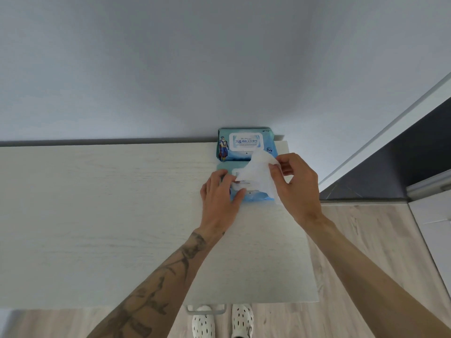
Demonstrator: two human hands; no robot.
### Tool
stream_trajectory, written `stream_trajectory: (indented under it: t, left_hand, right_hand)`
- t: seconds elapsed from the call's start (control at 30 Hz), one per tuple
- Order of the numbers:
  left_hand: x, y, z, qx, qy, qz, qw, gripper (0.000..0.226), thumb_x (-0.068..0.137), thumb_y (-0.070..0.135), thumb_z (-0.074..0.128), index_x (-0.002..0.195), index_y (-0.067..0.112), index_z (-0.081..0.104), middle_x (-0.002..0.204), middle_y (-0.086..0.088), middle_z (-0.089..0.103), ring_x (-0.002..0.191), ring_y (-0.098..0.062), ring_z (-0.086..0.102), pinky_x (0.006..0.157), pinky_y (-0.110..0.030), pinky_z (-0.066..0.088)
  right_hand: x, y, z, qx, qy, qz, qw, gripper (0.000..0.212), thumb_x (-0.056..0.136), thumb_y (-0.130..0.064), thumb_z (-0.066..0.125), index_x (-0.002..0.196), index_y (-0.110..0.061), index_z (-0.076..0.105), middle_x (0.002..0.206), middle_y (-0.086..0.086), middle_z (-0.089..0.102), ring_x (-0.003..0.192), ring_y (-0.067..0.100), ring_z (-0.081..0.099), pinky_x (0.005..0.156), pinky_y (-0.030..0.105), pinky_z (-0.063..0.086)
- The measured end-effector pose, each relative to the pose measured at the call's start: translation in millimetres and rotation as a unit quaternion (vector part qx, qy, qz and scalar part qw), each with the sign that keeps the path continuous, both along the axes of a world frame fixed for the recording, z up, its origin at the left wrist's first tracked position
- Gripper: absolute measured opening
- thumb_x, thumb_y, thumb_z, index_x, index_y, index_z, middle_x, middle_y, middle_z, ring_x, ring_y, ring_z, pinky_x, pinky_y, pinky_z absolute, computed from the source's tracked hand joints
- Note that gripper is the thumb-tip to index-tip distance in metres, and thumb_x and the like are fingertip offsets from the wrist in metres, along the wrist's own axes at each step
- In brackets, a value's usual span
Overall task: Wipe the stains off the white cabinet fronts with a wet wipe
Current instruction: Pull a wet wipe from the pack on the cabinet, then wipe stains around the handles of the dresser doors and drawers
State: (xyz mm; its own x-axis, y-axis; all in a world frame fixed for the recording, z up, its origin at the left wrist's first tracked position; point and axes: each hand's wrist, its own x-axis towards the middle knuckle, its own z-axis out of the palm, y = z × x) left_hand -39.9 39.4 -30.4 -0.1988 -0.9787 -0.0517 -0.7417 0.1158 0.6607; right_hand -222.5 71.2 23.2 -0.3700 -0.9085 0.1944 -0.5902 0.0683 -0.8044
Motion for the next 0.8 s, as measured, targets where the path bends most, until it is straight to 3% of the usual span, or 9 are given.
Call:
stream_trajectory:
  t: [0.1, 0.23, 0.47, 0.67, 0.8]
  left_hand:
    - [33.2, 27.5, 13.3, -0.038, 0.007, -0.002, 0.999, 0.024, 0.103, 0.023, 0.071, 0.126, 0.017, 0.067, 0.148, 0.000, 0.052, 0.142, -0.017, 0.045, 0.119, -0.034, 0.026]
    - [74.2, 65.9, 26.6, -0.065, -0.033, -0.014, 0.997, 0.033, 0.106, 0.026, 0.067, 0.139, 0.019, 0.066, 0.157, -0.001, 0.050, 0.150, -0.020, 0.039, 0.124, -0.034, 0.023]
    - [144.9, 137.1, 28.2, -0.129, -0.148, -0.072, 0.978, 0.054, 0.110, 0.045, 0.049, 0.156, 0.018, 0.054, 0.166, -0.006, 0.044, 0.157, -0.024, 0.036, 0.130, -0.047, 0.030]
    - [205.6, 206.7, 14.2, -0.184, -0.173, -0.090, 0.963, 0.055, 0.111, 0.045, 0.040, 0.154, 0.015, 0.057, 0.163, -0.009, 0.048, 0.155, -0.027, 0.041, 0.127, -0.050, 0.034]
    - [236.1, 242.2, -6.2, -0.211, -0.189, -0.097, 0.954, 0.051, 0.114, 0.039, 0.041, 0.156, 0.014, 0.054, 0.164, -0.010, 0.048, 0.155, -0.027, 0.041, 0.127, -0.050, 0.034]
  right_hand:
    - [14.4, 11.3, 5.7, -0.005, -0.024, 0.006, 1.000, 0.014, 0.103, -0.029, 0.067, 0.110, -0.018, 0.064, 0.109, -0.011, 0.068, 0.088, -0.001, 0.064, 0.073, 0.002, 0.049]
    - [44.2, 40.9, 12.9, -0.016, -0.038, 0.015, 0.999, 0.012, 0.102, -0.028, 0.069, 0.107, -0.018, 0.065, 0.104, -0.009, 0.068, 0.092, 0.010, 0.065, 0.077, 0.000, 0.047]
    - [103.4, 126.5, 12.1, -0.036, -0.032, 0.010, 0.999, 0.012, 0.102, -0.027, 0.069, 0.109, -0.019, 0.065, 0.100, -0.010, 0.069, 0.088, 0.009, 0.067, 0.077, 0.017, 0.054]
    - [151.2, 216.2, 8.7, -0.053, -0.012, -0.029, 0.998, 0.016, 0.103, -0.022, 0.068, 0.108, -0.035, 0.060, 0.096, -0.030, 0.063, 0.092, 0.001, 0.065, 0.078, 0.007, 0.050]
    - [175.3, 274.3, -3.1, -0.053, -0.003, -0.065, 0.996, 0.021, 0.101, -0.019, 0.066, 0.107, -0.038, 0.061, 0.095, -0.029, 0.067, 0.089, 0.001, 0.065, 0.073, 0.007, 0.047]
